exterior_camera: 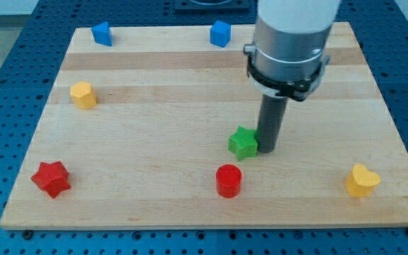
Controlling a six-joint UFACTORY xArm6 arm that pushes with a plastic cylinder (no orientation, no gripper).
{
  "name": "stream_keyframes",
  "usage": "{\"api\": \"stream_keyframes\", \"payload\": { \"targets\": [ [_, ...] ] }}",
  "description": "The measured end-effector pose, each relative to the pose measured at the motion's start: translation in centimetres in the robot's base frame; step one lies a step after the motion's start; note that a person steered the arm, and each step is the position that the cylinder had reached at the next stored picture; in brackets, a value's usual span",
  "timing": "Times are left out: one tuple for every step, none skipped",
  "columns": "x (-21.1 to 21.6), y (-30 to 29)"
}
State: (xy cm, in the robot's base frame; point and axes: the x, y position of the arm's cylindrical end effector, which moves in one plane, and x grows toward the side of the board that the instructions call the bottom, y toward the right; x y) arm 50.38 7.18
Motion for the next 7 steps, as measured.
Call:
{"api": "stream_keyframes", "payload": {
  "targets": [
    [-0.4,-2.0],
    [-0.4,-4.7],
    [-0.4,-7.5],
    [-0.4,-10.5],
    [-0.4,-14.1],
    [-0.4,-17.5],
    [-0.4,-20.2]
  ]
}}
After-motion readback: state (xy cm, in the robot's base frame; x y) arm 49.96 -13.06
